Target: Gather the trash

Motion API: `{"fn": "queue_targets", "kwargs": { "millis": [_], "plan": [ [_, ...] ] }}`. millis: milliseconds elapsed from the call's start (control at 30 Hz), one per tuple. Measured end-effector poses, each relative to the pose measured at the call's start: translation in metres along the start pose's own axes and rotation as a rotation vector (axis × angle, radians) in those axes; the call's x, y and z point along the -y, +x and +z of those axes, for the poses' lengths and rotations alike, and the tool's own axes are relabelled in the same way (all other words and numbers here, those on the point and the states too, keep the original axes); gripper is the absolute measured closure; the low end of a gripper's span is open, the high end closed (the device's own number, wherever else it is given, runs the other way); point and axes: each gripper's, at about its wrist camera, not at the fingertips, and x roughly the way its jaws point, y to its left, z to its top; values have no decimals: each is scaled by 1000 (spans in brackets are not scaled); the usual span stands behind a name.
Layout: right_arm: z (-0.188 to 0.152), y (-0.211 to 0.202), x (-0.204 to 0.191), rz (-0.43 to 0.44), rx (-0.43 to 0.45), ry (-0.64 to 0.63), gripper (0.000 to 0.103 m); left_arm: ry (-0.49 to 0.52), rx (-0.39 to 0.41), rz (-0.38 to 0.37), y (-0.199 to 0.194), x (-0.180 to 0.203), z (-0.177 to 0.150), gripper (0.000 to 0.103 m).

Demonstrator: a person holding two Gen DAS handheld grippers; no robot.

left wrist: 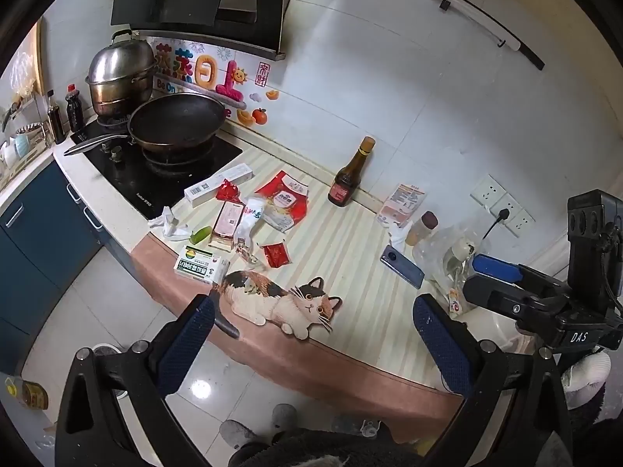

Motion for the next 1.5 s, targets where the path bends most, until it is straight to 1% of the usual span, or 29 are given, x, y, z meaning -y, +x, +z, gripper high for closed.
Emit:
{"fn": "queue_targets", "kwargs": {
  "millis": [733,800,1167,1200,1233,1300,1333,1500],
  "plan": [
    [0,0,1,-1,-3,-9,0,2,7,0,-1,0,-1,0],
    [2,2,-9,0,-7,-12,0,2,7,-1,-1,0,0,0],
    [3,5,-9,-2,-9,-14,0,4,9,-3,-1,1,-1,0],
    [3,5,-9,-2,-9,-15,0,5,9,-3,-1,1,0,0],
    [3,5,-9,-2,-9,-15,0,7,8,-3,-4,1,8,0],
    [3,5,-9,-2,-10,-15,0,7,7,-5,-3,3,7,0],
    [3,4,-9,-2,-9,-15,0,7,7,-4,3,4,9,0],
    [-1,3,-8,2,-9,-15,0,6,8,-4,4,5,11,0]
  ]
}}
